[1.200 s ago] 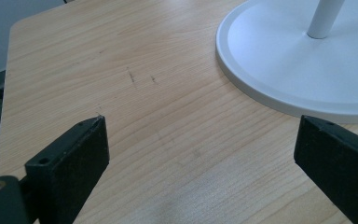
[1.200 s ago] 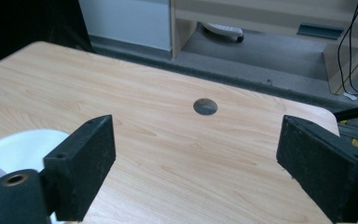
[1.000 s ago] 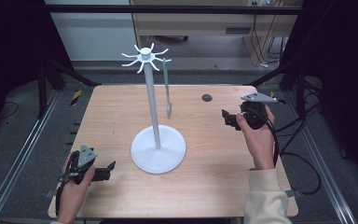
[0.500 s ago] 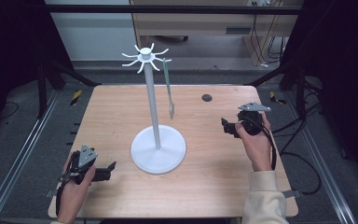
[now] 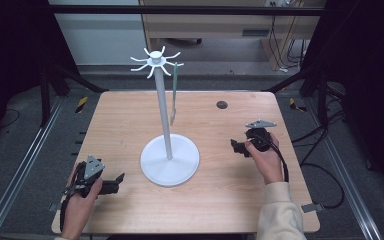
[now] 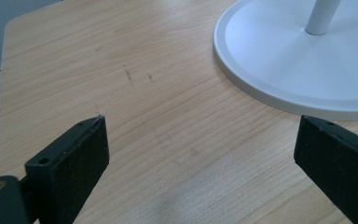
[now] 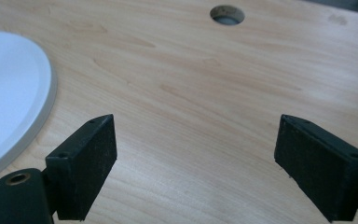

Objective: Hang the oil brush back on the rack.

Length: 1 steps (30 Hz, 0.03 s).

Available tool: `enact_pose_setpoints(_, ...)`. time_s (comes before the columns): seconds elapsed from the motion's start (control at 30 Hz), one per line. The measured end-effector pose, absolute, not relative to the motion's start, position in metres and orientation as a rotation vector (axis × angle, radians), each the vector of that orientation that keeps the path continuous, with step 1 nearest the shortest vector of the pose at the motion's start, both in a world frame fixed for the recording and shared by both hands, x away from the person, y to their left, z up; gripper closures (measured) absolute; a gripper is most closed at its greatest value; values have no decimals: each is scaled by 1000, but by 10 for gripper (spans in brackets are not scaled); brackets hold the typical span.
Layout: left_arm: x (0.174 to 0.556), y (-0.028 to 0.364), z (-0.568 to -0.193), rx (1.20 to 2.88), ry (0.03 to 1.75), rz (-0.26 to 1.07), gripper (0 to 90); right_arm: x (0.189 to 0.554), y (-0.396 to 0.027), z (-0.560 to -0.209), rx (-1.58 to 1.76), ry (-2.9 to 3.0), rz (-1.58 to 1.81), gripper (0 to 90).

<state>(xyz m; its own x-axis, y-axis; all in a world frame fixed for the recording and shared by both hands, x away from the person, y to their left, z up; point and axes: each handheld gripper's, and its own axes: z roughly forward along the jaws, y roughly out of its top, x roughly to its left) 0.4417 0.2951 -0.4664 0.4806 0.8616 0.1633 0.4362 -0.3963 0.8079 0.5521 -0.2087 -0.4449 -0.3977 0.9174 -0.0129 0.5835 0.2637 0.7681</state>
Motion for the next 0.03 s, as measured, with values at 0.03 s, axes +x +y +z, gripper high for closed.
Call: enact_pose_setpoints(0.03,442,295,-466,2015,1070,762,28,553,-208,-447,1355,2085,957,133)
